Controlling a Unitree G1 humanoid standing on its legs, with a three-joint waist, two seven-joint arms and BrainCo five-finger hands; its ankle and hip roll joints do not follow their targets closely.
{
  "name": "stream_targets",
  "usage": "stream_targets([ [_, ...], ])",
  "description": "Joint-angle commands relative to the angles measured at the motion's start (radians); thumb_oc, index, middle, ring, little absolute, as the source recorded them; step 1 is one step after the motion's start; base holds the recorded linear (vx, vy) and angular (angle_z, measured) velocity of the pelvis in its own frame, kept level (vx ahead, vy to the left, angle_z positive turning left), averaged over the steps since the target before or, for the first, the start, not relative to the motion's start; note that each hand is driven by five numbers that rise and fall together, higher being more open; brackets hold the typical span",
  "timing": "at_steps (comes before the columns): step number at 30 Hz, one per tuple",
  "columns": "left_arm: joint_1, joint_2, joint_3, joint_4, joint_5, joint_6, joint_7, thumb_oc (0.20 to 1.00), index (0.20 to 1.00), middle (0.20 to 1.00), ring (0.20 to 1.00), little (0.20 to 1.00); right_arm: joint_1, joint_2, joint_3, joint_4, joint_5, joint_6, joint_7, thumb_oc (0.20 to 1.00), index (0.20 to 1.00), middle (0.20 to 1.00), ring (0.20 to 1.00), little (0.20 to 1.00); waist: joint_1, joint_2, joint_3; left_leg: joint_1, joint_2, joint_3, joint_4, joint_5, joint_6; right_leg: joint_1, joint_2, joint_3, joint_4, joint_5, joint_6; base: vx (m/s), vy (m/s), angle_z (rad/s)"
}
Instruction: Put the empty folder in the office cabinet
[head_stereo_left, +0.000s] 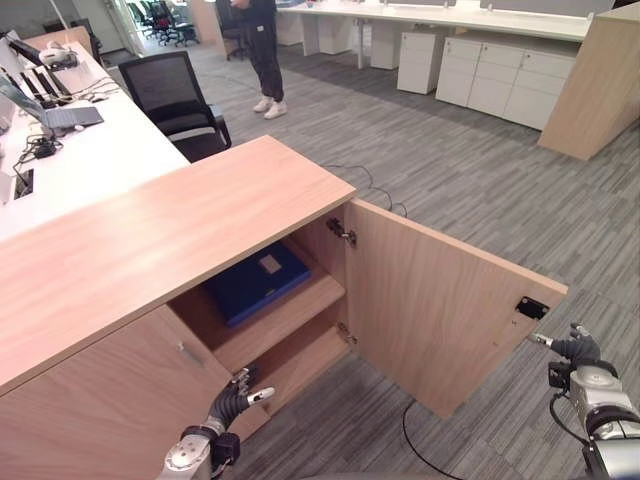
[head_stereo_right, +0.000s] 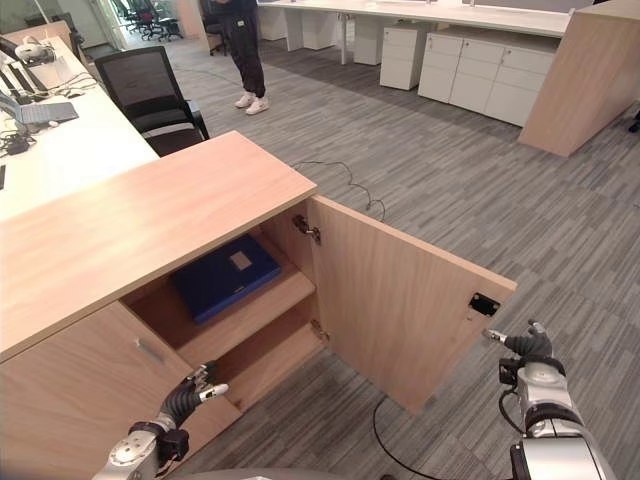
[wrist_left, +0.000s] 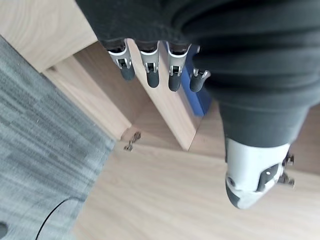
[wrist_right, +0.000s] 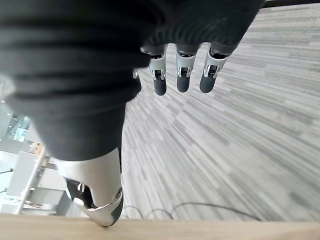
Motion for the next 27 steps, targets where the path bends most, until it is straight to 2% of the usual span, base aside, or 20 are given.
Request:
stream_targets([
  [1, -0.069, 0.042, -0.028, -0.049, -0.029, -0.034, -0.013, 1.000, 1.000, 1.000, 1.000, 1.000, -0.237, -0.004, 0.084, 0.014, 0.053, -0.064, 0.004, 1.000, 1.000, 1.000, 1.000, 1.000, 0.053, -0.057, 0.028, -0.012, -0.012, 0.000, 0.014, -0.025, -0.002, 0.068, -0.032, -0.048, 0.013, -0.074, 0.065, 0.02, -0.019, 0.11],
  [5, -0.073, 0.042, -0.035, -0.049, -0.035, -0.034, -0.013, 1.000, 1.000, 1.000, 1.000, 1.000, -0.277, 0.019, 0.124, -0.003, 0.053, -0.068, 0.012, 1.000, 1.000, 1.000, 1.000, 1.000, 0.063, -0.055, 0.029, -0.016, -0.012, -0.009, 0.014, -0.020, -0.002, 0.070, -0.030, -0.054, 0.014, -0.077, 0.062, 0.00, -0.014, 0.10],
  [11, -0.081, 0.031, -0.029, -0.049, -0.048, -0.038, 0.001, 1.000, 1.000, 1.000, 1.000, 1.000, -0.275, 0.115, 0.207, -0.081, 0.019, -0.070, 0.040, 1.000, 1.000, 1.000, 1.000, 1.000, 0.070, -0.052, 0.032, -0.024, -0.008, -0.026, 0.014, -0.014, -0.005, 0.073, -0.026, -0.065, 0.011, -0.082, 0.055, 0.00, -0.008, 0.03],
  [19, -0.084, 0.023, -0.024, -0.047, -0.046, -0.037, 0.001, 1.000, 1.000, 1.000, 1.000, 1.000, -0.228, 0.183, 0.231, -0.127, 0.003, -0.069, 0.062, 1.000, 1.000, 1.000, 1.000, 1.000, 0.070, -0.047, 0.032, -0.028, -0.004, -0.035, 0.014, -0.012, -0.010, 0.072, -0.026, -0.067, 0.009, -0.086, 0.050, 0.00, -0.005, 0.01],
  [27, -0.091, 0.003, 0.015, -0.044, -0.042, -0.043, 0.019, 1.000, 1.000, 1.000, 1.000, 1.000, -0.081, 0.258, 0.270, -0.409, 0.004, -0.088, 0.102, 1.000, 1.000, 1.000, 1.000, 1.000, 0.048, -0.046, 0.039, -0.031, 0.005, -0.039, 0.014, -0.006, -0.017, 0.068, -0.021, -0.062, 0.009, -0.088, 0.043, 0.00, 0.000, 0.00],
])
